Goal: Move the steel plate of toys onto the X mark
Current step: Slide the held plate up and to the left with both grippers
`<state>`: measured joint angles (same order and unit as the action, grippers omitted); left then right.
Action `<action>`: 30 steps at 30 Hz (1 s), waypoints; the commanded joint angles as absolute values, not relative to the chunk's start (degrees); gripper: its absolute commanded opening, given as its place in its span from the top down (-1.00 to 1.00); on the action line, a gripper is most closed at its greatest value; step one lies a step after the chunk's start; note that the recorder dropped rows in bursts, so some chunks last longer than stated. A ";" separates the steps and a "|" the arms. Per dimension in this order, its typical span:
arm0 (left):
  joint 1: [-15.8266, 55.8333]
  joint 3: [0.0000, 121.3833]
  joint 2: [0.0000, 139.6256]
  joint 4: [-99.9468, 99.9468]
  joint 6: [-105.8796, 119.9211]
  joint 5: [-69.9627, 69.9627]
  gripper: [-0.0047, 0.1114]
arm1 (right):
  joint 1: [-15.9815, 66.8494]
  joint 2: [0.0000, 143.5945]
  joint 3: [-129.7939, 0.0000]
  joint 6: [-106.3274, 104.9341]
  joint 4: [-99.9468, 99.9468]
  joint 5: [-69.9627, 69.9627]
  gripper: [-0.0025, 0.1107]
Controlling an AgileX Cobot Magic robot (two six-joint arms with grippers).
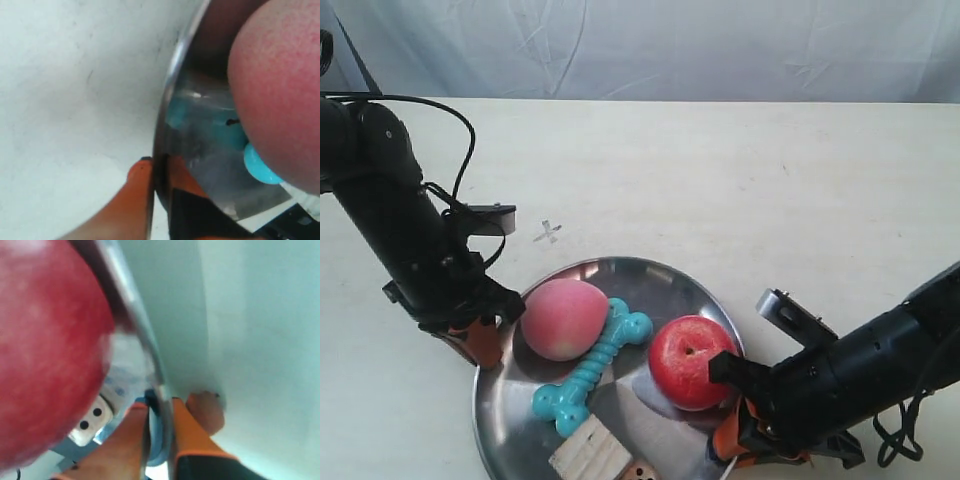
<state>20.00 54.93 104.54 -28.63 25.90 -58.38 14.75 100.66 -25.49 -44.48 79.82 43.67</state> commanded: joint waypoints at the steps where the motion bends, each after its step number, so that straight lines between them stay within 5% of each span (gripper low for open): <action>1: 21.83 55.30 103.63 -36.65 26.97 -67.67 0.92 | 15.30 100.29 -30.26 -41.07 82.51 49.18 0.97; 30: 21.83 67.27 108.91 -22.05 18.33 -69.96 0.92 | 15.30 119.70 -49.80 -34.46 89.29 69.96 0.97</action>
<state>20.00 66.02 109.01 -12.04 19.69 -65.51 15.12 117.80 -45.14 -34.45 70.94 68.20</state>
